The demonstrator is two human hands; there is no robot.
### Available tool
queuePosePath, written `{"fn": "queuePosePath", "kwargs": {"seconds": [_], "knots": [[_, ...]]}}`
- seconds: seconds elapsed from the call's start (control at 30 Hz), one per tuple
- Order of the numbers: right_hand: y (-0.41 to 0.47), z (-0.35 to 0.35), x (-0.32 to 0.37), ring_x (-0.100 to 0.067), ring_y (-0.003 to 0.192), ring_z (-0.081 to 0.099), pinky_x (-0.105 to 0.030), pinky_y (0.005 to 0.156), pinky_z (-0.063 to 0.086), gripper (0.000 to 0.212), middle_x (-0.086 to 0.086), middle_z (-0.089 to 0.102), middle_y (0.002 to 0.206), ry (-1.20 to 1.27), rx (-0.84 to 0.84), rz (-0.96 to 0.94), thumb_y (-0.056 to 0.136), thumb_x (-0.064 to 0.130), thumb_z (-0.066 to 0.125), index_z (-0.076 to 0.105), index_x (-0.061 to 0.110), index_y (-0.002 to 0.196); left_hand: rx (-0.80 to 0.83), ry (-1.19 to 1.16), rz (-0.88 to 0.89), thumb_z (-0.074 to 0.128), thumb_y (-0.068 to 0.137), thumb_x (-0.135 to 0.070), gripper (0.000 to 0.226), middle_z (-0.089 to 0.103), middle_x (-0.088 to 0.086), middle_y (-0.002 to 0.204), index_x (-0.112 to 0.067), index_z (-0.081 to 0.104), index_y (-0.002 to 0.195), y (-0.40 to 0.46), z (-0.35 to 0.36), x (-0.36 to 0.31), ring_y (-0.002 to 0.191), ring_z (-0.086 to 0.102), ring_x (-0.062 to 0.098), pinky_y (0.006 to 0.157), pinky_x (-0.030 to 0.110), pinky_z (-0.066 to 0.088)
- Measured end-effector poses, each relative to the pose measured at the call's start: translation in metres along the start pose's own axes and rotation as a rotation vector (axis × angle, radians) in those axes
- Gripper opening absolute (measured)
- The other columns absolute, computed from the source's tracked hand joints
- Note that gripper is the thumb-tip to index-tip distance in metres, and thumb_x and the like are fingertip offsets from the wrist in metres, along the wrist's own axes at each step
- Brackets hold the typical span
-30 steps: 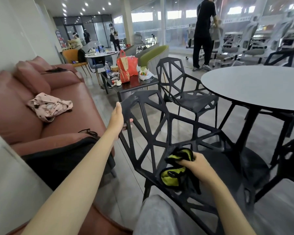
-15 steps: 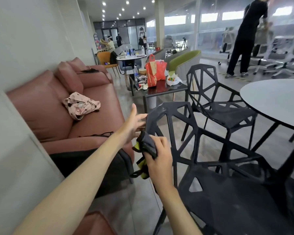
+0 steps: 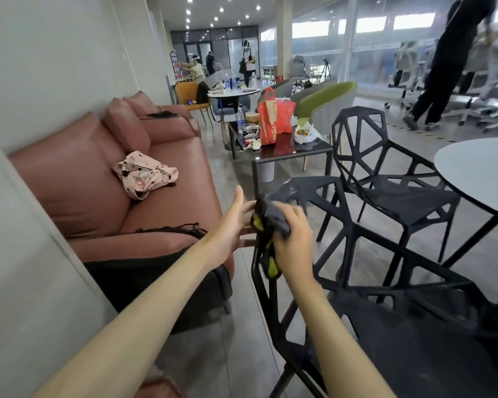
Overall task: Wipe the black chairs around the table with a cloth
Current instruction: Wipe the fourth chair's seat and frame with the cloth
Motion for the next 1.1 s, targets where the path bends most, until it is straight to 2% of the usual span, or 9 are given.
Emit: {"fn": "queuePosePath", "kwargs": {"seconds": [0.1, 0.2, 0.3, 0.47, 0.63, 0.77, 0.93, 1.03, 1.1], "knots": [[0.048, 0.001, -0.018, -0.027, 0.107, 0.053, -0.045, 0.087, 0.050, 0.053, -0.003, 0.054, 0.112, -0.174, -0.087, 0.122, 0.084, -0.010, 0.053, 0.062, 0.023, 0.125, -0.049, 0.001, 0.006, 0.015, 0.097, -0.079, 0.074, 0.072, -0.004, 0.129, -0.037, 0.062, 0.136, 0.000, 0.001, 0.006, 0.117, 0.069, 0.015, 0.090, 0.031, 0.055], [0.062, 0.002, -0.029, -0.029, 0.108, 0.053, -0.046, 0.088, 0.050, 0.052, -0.005, 0.052, 0.114, -0.175, -0.149, 0.213, 0.084, -0.011, 0.051, 0.060, 0.022, 0.123, -0.113, 0.026, 0.005, 0.012, 0.097, -0.079, 0.084, 0.077, -0.002, 0.117, -0.024, 0.066, 0.131, 0.003, 0.000, -0.011, 0.111, 0.072, 0.019, 0.087, 0.031, 0.058], [0.033, 0.009, -0.023, -0.017, 0.104, 0.057, -0.042, 0.089, 0.053, 0.044, 0.004, 0.052, 0.112, -0.073, -0.056, 0.097, 0.086, -0.008, 0.057, 0.059, 0.023, 0.118, -0.206, 0.119, -0.064, 0.005, 0.091, -0.086, 0.101, 0.073, 0.004, 0.122, -0.015, 0.069, 0.125, 0.019, 0.016, -0.032, 0.119, 0.067, 0.024, 0.109, 0.044, 0.049], [0.052, -0.001, -0.037, -0.025, 0.096, 0.054, -0.047, 0.075, 0.050, 0.036, 0.001, 0.053, 0.104, -0.242, 0.033, -0.073, 0.083, -0.004, 0.058, 0.057, 0.019, 0.111, -0.406, 0.039, -0.088, -0.007, 0.034, -0.112, 0.153, 0.060, 0.006, 0.147, -0.028, 0.058, 0.145, 0.050, 0.037, -0.020, 0.137, 0.054, 0.031, 0.119, 0.054, 0.034], [0.118, -0.021, -0.071, -0.032, 0.102, 0.058, -0.042, 0.078, 0.050, 0.035, -0.004, 0.058, 0.111, -0.277, -0.176, 0.201, 0.087, 0.006, 0.060, 0.065, 0.023, 0.118, -0.446, 0.079, -0.066, -0.007, 0.037, -0.112, 0.151, 0.058, 0.005, 0.149, -0.030, 0.053, 0.148, 0.038, 0.039, -0.019, 0.140, 0.051, 0.031, 0.120, 0.054, 0.033], [0.082, 0.001, -0.044, -0.027, 0.101, 0.058, -0.041, 0.078, 0.050, 0.035, 0.002, 0.058, 0.109, -0.195, 0.003, -0.061, 0.089, 0.020, 0.068, 0.068, 0.027, 0.123, -0.492, 0.165, -0.028, -0.001, 0.079, -0.095, 0.110, 0.049, 0.001, 0.156, -0.030, 0.048, 0.153, 0.027, 0.045, -0.032, 0.146, 0.043, 0.028, 0.123, 0.048, 0.027], [0.118, -0.012, -0.075, -0.028, 0.099, 0.056, -0.039, 0.072, 0.049, 0.026, -0.002, 0.053, 0.102, -0.357, -0.025, -0.076, 0.088, 0.031, 0.069, 0.066, 0.020, 0.112, -0.480, 0.148, -0.014, -0.001, 0.047, -0.112, 0.138, 0.060, 0.000, 0.147, -0.033, 0.054, 0.146, 0.028, 0.045, -0.026, 0.139, 0.052, 0.024, 0.121, 0.052, 0.031], [0.124, -0.015, -0.089, -0.034, 0.103, 0.054, -0.048, 0.079, 0.050, 0.030, -0.008, 0.053, 0.112, -0.394, -0.181, 0.127, 0.089, 0.026, 0.070, 0.061, 0.015, 0.115, -0.482, 0.170, -0.023, -0.001, 0.050, -0.111, 0.139, 0.059, 0.004, 0.148, -0.025, 0.054, 0.146, 0.024, 0.048, -0.030, 0.139, 0.051, 0.026, 0.120, 0.053, 0.031], [0.099, -0.001, -0.076, -0.030, 0.100, 0.052, -0.046, 0.078, 0.049, 0.031, -0.007, 0.053, 0.113, -0.395, -0.165, 0.033, 0.090, 0.023, 0.066, 0.057, 0.014, 0.117, -0.488, 0.182, -0.028, -0.001, 0.057, -0.108, 0.133, 0.054, 0.002, 0.153, -0.027, 0.052, 0.148, 0.024, 0.050, -0.032, 0.142, 0.048, 0.026, 0.122, 0.052, 0.029]]}}
Point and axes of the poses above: each hand's wrist, its own y-axis towards the middle knuckle, its own z-axis out of the palm, x = y × z, the point moved 5 cm from there along y, towards the middle knuckle
